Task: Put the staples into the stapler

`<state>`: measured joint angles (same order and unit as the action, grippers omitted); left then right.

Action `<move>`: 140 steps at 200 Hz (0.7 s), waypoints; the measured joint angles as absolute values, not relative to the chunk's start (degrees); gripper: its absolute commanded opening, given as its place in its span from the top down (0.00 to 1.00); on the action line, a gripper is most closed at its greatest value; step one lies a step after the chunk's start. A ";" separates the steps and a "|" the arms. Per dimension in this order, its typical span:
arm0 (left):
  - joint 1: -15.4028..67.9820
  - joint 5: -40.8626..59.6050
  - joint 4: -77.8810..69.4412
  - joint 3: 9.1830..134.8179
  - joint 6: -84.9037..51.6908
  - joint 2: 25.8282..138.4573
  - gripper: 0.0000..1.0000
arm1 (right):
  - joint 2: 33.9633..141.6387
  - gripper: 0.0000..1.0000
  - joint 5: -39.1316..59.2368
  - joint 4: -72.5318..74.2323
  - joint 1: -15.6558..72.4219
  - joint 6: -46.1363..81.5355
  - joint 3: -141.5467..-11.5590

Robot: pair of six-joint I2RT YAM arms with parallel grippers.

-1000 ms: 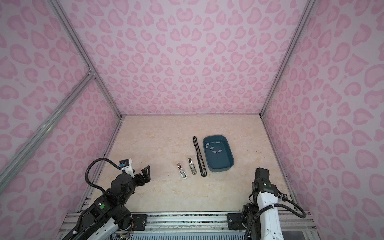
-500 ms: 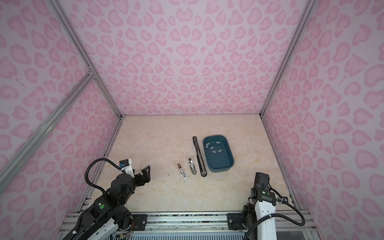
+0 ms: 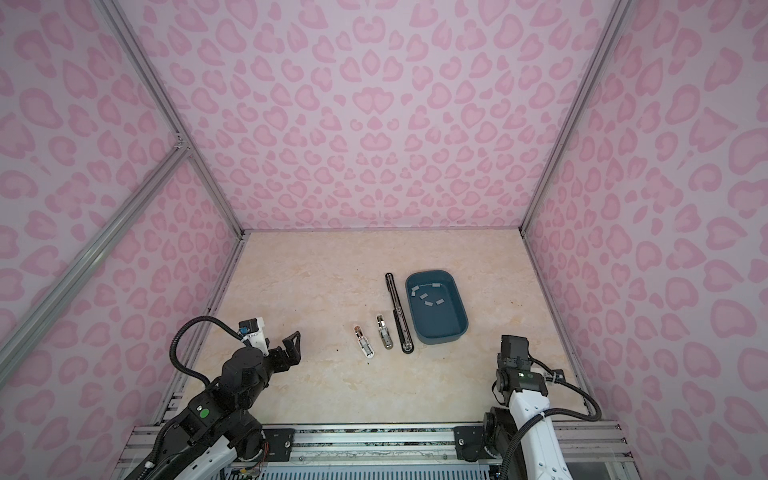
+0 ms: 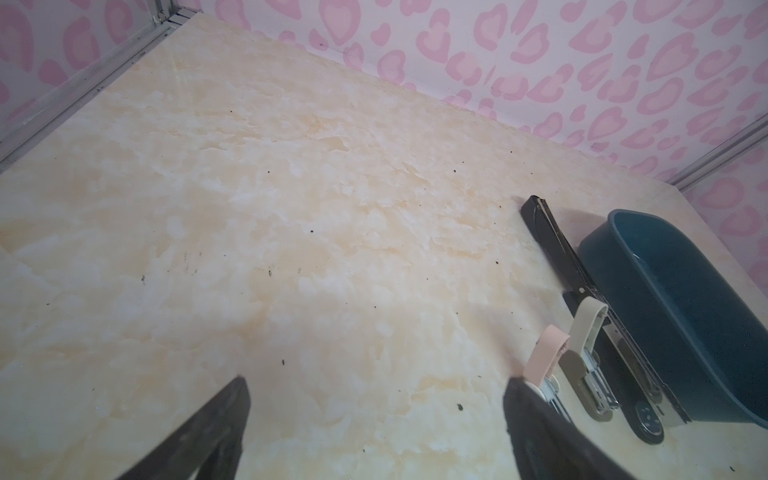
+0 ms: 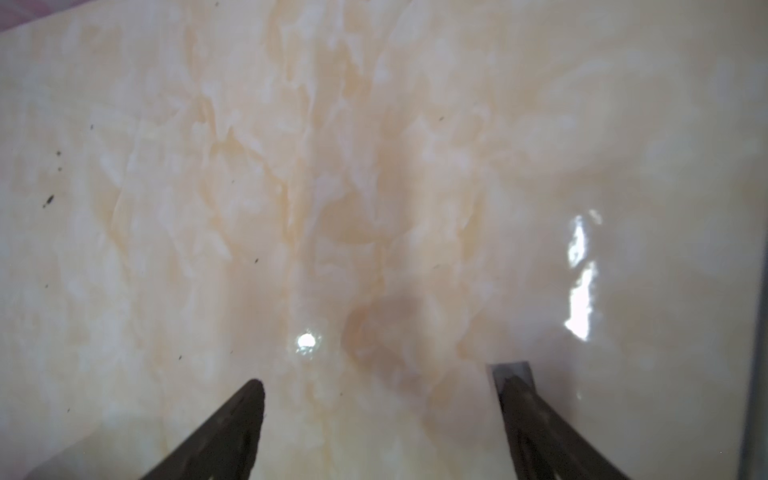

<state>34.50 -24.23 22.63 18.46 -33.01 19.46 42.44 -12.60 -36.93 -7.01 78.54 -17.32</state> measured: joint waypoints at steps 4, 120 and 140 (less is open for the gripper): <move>34.50 -24.23 22.63 18.46 -33.01 19.46 0.04 | 43.13 0.10 -12.60 -36.45 -5.78 78.94 -17.52; 34.57 -24.23 22.70 18.46 -33.01 19.03 0.04 | 65.91 0.08 -13.26 -31.33 27.57 88.99 -30.76; 34.57 -24.23 22.70 18.46 -33.01 18.92 0.04 | 67.37 0.07 -14.04 -32.03 30.72 89.95 -32.27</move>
<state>34.57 -24.23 22.70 18.46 -33.01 18.92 67.37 -14.04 -32.03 30.72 89.95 -32.27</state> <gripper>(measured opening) 0.962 0.922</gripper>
